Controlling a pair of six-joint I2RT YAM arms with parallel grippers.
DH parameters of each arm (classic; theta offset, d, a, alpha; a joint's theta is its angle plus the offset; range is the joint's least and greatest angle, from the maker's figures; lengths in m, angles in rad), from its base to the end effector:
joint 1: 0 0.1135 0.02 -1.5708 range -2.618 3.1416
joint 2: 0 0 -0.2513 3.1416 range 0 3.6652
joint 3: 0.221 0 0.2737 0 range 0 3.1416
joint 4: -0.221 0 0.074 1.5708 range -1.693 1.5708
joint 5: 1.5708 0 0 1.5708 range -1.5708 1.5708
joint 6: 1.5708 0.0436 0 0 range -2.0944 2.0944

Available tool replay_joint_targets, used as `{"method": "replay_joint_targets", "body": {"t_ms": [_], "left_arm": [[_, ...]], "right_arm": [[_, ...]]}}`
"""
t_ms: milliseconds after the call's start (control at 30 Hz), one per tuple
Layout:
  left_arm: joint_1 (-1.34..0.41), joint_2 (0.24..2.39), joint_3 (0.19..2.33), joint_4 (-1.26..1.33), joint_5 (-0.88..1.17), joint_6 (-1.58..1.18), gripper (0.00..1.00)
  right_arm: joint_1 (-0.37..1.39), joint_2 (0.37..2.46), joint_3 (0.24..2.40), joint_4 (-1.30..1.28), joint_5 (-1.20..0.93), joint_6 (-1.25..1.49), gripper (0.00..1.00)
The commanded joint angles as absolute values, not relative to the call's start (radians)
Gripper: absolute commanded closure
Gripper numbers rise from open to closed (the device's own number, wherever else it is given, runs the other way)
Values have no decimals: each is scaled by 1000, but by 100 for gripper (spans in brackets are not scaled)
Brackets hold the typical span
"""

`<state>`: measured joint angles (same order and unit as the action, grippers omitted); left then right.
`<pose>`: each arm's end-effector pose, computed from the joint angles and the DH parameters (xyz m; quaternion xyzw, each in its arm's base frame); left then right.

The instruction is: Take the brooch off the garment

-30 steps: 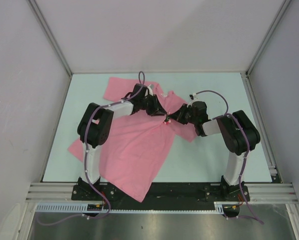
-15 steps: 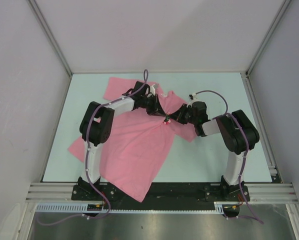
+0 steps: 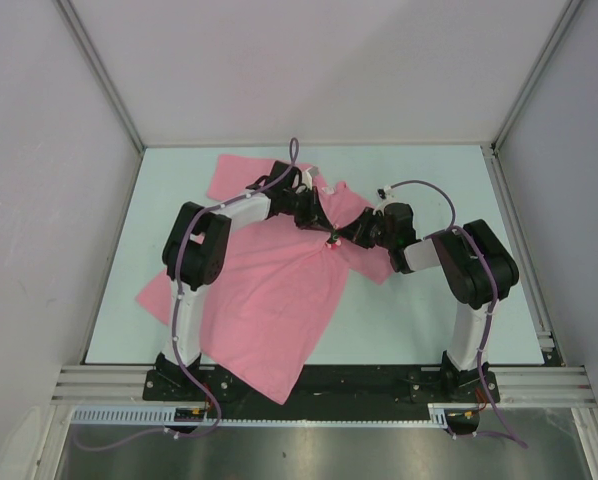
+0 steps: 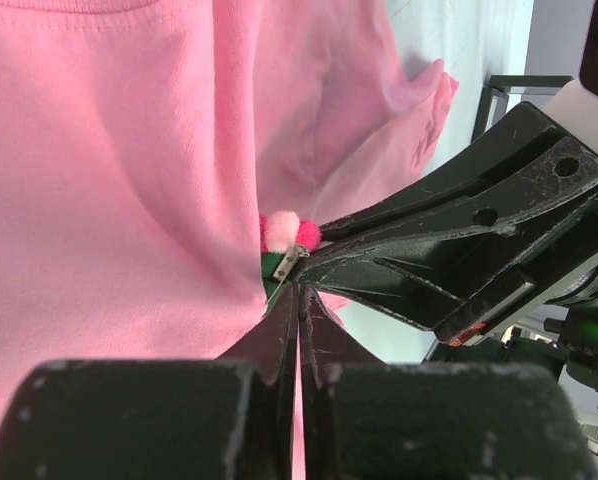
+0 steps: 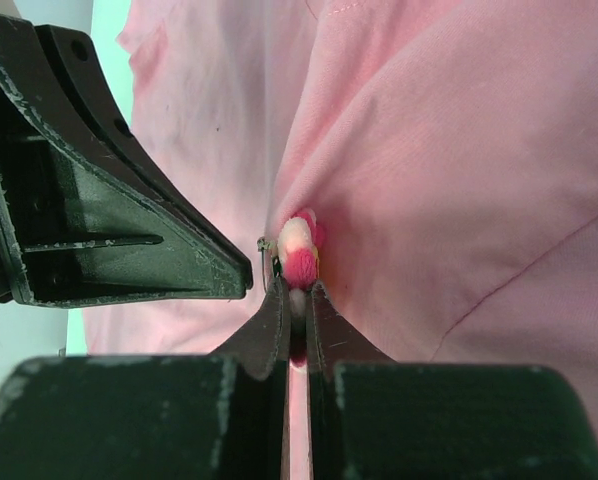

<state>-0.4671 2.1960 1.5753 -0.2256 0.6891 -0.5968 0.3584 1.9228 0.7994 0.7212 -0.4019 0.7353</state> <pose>0.4255 -0.2456 0.1301 0.0624 0.8860 -0.4414 0.1273 0.3511 0.1497 0.0899 0.0450 0.8235 0.4233 0.3751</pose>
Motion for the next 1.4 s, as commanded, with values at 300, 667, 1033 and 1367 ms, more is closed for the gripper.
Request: {"method": "replay_joint_targets", "body": {"t_ms": [300, 667, 1033, 1367], "left_arm": [[-472, 2226, 1605, -158, 758, -643, 100], [-472, 2221, 1539, -25, 842, -724, 100], [-437, 2109, 1304, 353, 930, -917, 66], [-377, 2111, 1435, 68, 1040, -668, 43]], "right_arm": [[367, 1945, 818, 795, -449, 719, 100], [345, 1976, 818, 842, -498, 767, 100], [311, 2014, 816, 903, -563, 834, 100], [311, 2023, 813, 948, -603, 815, 100]]}}
